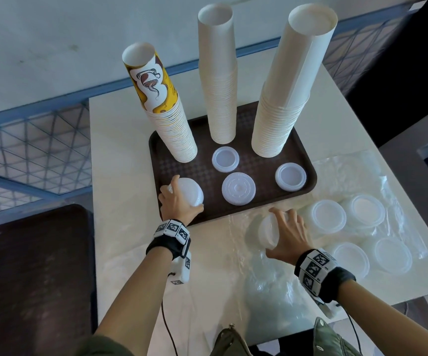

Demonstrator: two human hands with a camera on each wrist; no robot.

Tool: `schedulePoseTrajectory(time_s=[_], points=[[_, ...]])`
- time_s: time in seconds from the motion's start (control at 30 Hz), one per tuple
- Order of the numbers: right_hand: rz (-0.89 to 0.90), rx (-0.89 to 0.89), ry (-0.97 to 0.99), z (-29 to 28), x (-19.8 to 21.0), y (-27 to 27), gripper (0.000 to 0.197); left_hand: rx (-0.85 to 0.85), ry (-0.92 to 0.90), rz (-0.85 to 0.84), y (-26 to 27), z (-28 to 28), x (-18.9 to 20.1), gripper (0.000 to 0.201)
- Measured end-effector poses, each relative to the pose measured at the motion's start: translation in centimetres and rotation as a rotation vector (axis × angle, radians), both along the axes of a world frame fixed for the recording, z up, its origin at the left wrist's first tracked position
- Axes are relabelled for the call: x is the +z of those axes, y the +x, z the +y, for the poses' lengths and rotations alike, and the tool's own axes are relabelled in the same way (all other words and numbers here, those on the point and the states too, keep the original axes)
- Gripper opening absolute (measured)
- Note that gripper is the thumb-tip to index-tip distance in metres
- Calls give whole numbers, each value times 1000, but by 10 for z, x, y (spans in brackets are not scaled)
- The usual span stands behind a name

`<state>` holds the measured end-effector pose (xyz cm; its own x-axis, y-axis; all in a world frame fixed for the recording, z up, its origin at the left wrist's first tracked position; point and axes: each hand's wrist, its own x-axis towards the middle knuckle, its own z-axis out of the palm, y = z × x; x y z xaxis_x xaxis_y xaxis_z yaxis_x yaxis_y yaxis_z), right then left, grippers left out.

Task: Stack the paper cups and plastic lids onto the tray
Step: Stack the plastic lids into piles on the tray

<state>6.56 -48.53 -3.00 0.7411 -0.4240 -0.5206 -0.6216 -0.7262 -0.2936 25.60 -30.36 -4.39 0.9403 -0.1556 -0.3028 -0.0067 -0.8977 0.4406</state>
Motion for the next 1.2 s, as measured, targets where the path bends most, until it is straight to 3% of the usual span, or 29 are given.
schedulePoseTrajectory(time_s=[0.23,0.43,0.77,1.03,1.2], points=[[14,22,-19,2,-1,0,106,-56,72,-10,2,1,-1,106],[13,17,-19,3,-1,0,109,-116,102,-170,0,-1,5,113],[15,5,-18,3,-2,0,104,-256,169,-324,-7,2,-14,89],[-10,-13,1,2,-1,-3,103,-225,197,-227,-6,-3,-12,90],[-10,0,-3,0,0,-2,103,-197,195,-267,-7,-7,-9,90]])
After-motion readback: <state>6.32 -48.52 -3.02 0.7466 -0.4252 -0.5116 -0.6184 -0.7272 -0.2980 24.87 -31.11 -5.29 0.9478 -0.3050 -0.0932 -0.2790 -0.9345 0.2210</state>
